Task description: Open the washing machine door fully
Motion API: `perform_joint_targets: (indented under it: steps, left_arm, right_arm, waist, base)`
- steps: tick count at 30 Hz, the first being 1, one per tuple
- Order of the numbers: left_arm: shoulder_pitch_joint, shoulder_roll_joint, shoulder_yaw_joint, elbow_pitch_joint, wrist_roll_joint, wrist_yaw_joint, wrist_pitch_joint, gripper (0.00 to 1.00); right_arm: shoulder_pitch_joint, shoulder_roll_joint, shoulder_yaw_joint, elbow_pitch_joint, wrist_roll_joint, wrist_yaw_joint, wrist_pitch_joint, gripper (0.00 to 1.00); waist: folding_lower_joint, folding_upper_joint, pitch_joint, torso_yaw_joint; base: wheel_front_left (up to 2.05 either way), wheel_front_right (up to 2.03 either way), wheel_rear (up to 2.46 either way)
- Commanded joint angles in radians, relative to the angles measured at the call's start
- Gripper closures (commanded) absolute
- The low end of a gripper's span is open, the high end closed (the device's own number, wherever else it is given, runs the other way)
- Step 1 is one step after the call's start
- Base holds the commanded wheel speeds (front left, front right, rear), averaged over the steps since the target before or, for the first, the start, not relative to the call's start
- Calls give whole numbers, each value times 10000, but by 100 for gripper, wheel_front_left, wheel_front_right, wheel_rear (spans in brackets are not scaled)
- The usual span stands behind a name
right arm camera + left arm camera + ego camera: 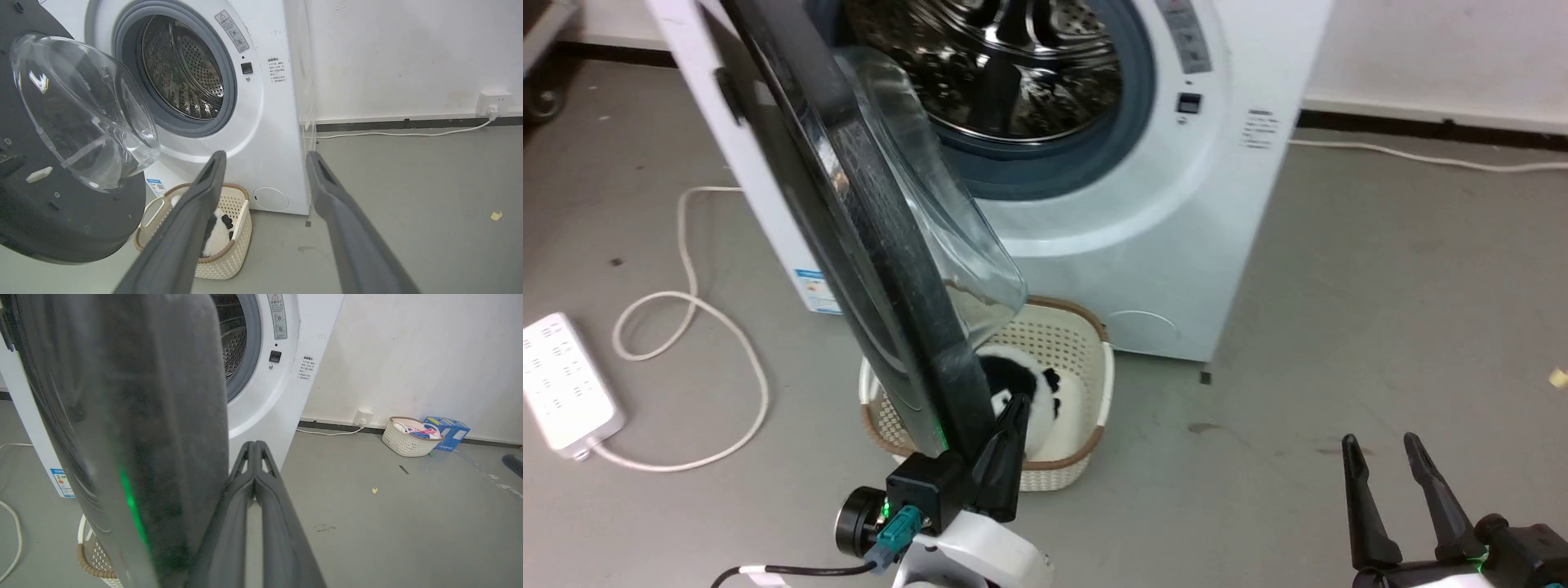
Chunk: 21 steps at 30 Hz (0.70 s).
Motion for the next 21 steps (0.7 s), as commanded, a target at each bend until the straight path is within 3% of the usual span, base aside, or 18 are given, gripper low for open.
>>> perform_joint_targets:
  steps: [1, 12, 17, 21]
  left_arm:
    - [-83, 146, 200, 94, -46, 40, -62, 100]
    - [412, 525, 759, 257, -345, 83, -182, 100]
    - [373, 1094, 1799, 31, -745, 212, -210, 100]
    - [136, 1498, 2506, 30, -1065, 237, -216, 100]
  right_arm:
    - [-73, 35, 4, 8, 28, 8, -41, 0]
    - [130, 35, 17, 38, 26, 8, -42, 0]
    - [44, 36, 173, 62, -265, 8, -42, 0]
    - [-117, 36, 281, 50, -485, 8, -42, 0]
  waist:
    - [0, -1, -93, 194]
    - [0, -1, -291, 2008]
    - [0, -1, 104, 2999]
    - [0, -1, 501, 3191]
  base:
    - [0, 0, 0]
    - [0, 0, 0]
    - [0, 0, 0]
    - [0, 0, 0]
